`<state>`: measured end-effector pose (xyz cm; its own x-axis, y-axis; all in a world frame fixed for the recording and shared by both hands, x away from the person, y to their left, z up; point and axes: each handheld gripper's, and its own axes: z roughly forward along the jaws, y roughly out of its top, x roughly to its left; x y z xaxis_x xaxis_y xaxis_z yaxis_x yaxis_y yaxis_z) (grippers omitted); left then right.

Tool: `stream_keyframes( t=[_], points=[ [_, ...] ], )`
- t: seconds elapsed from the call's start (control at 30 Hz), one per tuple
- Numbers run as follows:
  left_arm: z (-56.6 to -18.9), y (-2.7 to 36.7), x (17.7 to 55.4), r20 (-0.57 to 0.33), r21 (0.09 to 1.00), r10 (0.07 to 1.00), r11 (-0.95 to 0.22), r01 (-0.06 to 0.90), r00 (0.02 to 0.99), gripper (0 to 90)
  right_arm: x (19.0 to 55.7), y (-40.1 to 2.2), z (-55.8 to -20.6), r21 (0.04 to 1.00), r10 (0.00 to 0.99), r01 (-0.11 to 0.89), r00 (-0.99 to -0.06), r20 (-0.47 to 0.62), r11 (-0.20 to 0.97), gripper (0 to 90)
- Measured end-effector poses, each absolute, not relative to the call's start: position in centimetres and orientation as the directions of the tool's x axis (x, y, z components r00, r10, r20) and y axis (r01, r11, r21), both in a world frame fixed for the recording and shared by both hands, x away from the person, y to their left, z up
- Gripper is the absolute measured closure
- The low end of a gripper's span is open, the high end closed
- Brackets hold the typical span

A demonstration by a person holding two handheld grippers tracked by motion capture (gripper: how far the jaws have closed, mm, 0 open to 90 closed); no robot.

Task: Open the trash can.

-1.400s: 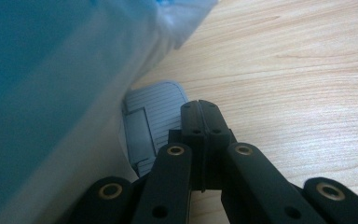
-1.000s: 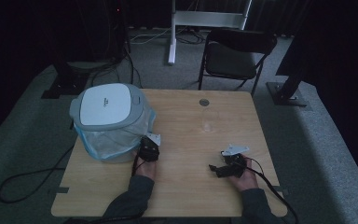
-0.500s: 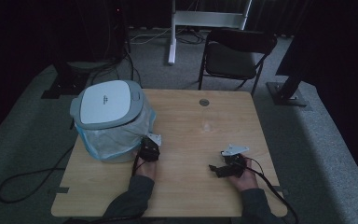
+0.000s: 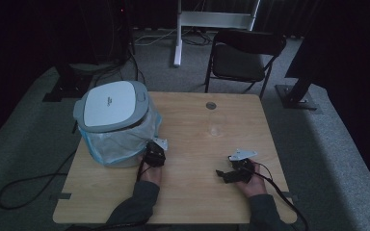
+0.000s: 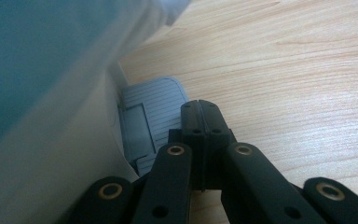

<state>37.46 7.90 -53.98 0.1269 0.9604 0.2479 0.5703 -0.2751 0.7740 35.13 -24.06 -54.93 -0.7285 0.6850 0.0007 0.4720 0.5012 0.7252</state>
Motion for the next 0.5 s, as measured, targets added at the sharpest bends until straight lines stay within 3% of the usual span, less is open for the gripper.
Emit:
stream_keyframes(
  t=[0.5],
  points=[
    [-54.14,7.76,37.53,0.264,0.766,0.956,-0.287,0.575,0.127,90.0,35.17,-24.04,-54.94,0.726,0.683,0.47,-0.73,0.0,0.502,14.8]
  ],
)
